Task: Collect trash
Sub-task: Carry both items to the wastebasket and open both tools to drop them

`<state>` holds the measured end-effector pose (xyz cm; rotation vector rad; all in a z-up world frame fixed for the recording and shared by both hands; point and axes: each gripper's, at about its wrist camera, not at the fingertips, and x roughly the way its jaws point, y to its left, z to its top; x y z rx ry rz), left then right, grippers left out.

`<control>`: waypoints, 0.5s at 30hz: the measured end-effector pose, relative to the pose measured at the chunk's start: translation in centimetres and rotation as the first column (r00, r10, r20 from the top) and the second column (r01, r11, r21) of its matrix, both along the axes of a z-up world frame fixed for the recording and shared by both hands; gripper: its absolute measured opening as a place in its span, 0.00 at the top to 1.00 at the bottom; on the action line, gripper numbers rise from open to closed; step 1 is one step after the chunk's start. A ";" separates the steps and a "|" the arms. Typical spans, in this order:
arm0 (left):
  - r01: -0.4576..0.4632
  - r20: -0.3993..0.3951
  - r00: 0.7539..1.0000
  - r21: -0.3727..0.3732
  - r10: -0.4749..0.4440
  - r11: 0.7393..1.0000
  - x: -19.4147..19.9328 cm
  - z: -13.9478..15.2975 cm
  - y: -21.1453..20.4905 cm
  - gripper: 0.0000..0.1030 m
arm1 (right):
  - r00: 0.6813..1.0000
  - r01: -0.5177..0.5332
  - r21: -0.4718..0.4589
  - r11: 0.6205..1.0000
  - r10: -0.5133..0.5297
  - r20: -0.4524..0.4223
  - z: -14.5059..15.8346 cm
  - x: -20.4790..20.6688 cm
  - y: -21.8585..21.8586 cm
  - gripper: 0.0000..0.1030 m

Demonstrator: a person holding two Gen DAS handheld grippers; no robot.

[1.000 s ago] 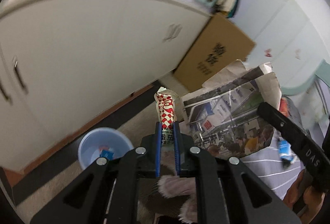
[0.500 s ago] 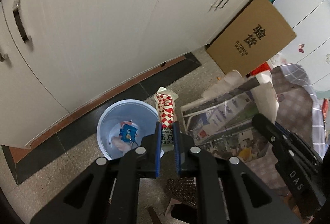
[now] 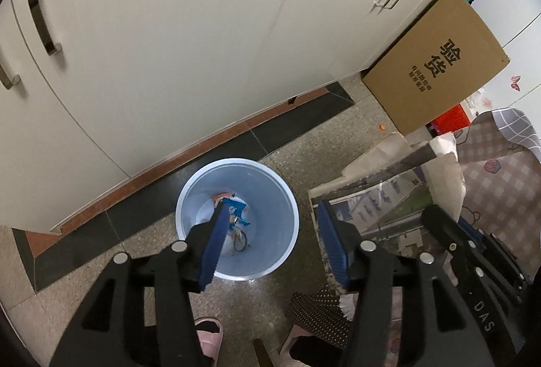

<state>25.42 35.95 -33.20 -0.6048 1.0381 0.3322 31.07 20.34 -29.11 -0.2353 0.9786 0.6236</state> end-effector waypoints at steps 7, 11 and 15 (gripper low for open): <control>-0.018 -0.017 1.000 -0.001 0.018 1.000 -0.6 -0.6 0.5 0.41 | 1.000 -0.008 -0.020 1.000 0.008 -0.024 -1.3 -0.3 1.0 0.82; -0.036 -0.027 0.999 0.005 0.036 0.999 -1.2 -0.7 1.1 0.38 | 0.999 -0.020 -0.021 1.000 0.019 -0.033 -1.8 -0.5 1.8 0.82; -0.061 -0.037 0.997 0.010 0.061 0.998 -1.6 -0.8 1.9 0.37 | 0.999 -0.025 -0.005 1.000 0.025 -0.030 -1.6 -0.5 2.8 0.82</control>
